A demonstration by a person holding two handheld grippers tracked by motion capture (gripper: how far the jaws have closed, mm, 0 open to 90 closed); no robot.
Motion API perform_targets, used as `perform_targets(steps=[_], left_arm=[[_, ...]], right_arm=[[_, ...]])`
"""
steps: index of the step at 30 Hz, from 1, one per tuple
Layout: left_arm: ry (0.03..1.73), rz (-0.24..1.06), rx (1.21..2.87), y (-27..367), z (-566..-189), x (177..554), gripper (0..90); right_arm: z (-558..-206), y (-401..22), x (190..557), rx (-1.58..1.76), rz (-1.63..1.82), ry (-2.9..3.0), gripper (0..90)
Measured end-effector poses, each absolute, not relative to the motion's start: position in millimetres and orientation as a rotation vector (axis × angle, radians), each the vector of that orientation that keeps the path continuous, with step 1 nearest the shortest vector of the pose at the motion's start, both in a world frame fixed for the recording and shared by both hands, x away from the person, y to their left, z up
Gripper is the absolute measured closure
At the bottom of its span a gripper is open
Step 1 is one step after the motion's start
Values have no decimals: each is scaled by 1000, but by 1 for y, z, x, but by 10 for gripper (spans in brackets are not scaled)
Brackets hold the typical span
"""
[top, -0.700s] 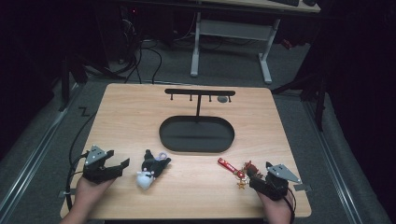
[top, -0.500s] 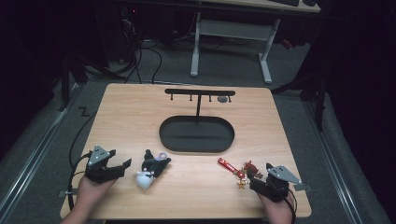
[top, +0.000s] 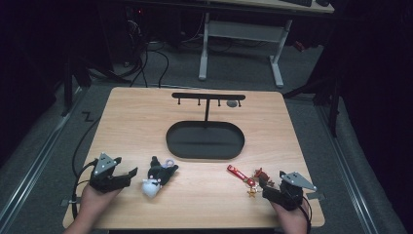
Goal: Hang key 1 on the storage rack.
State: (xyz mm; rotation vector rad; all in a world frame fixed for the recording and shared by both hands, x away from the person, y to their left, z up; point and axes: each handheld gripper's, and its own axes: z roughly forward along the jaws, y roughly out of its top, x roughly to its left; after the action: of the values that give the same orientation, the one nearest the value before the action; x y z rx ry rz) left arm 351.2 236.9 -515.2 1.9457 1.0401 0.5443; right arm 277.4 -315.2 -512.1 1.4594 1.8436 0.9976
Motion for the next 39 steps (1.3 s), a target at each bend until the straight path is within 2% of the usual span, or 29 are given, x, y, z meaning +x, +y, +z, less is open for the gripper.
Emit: perform_targets(steps=[27,32,39], left_arm=[[971,508,2006,224,-518,352,250],[957,506,2019,222,-519,352,250],[937,505,2032,219,-519,354,250]], right_arm=[[-495,-309,269,1408,827,2080,188],[-489,-309,272,1436,830,2158,153],[-487,-306,289,1459,663,2276,178]])
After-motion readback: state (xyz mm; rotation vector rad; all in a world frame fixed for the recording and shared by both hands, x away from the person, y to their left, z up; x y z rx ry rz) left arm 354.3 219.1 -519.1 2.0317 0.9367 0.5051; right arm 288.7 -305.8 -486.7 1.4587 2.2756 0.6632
